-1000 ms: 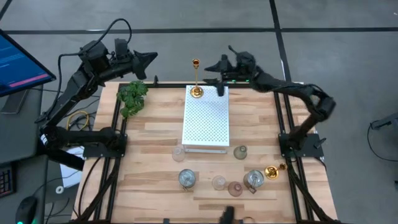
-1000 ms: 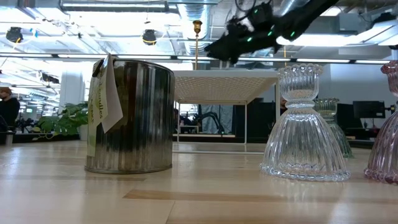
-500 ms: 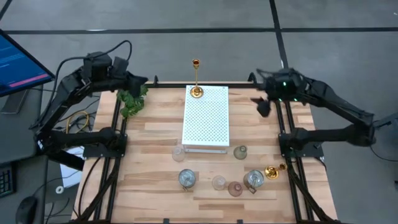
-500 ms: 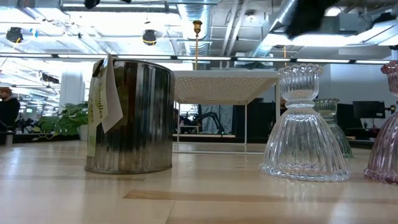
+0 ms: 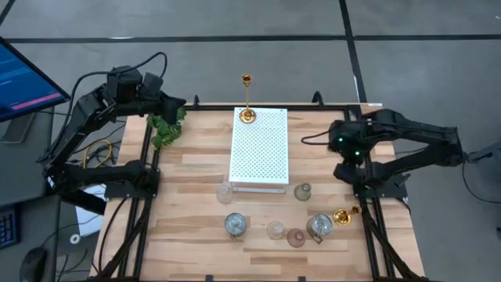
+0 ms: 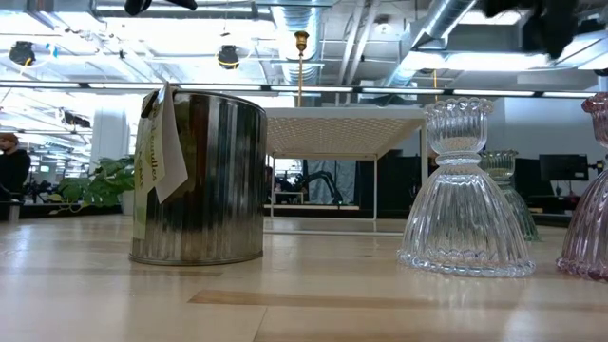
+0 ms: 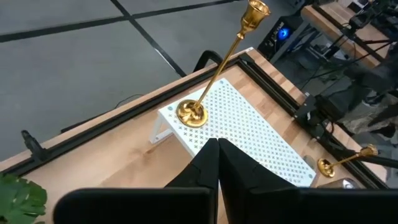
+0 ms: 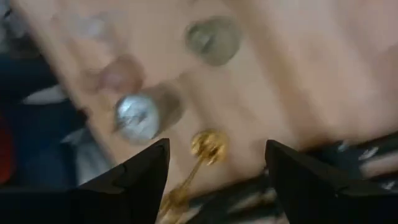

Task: Pick & Place candle stick holders
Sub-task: Put the gold candle holder on the shelf

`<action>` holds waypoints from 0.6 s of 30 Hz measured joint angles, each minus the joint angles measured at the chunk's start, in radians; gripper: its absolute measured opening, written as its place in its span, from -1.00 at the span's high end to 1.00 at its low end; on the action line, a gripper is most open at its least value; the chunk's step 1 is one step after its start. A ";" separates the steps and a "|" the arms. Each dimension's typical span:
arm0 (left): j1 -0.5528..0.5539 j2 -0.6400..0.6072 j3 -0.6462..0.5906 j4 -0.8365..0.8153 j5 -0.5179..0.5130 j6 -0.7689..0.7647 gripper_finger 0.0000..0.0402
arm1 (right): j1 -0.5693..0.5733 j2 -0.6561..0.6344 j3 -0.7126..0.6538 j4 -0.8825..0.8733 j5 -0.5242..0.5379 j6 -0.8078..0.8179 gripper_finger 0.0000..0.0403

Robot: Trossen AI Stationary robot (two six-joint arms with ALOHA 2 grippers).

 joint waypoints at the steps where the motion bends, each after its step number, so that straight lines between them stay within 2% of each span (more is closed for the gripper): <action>1: 0.000 0.000 0.000 0.000 0.006 -0.005 0.98 | 0.014 0.021 0.007 0.000 -0.016 0.008 -0.26; 6: 0.000 0.003 0.000 0.000 0.029 -0.015 0.97 | 0.083 0.096 0.010 0.005 -0.073 0.049 -0.27; 11: 0.000 0.007 0.000 0.000 0.035 0.011 0.97 | 0.133 0.181 0.011 0.004 -0.044 -0.040 -0.27; 18: 0.000 0.011 0.000 0.001 0.039 0.013 0.97 | 0.126 0.350 0.009 0.013 -0.094 -0.167 -0.27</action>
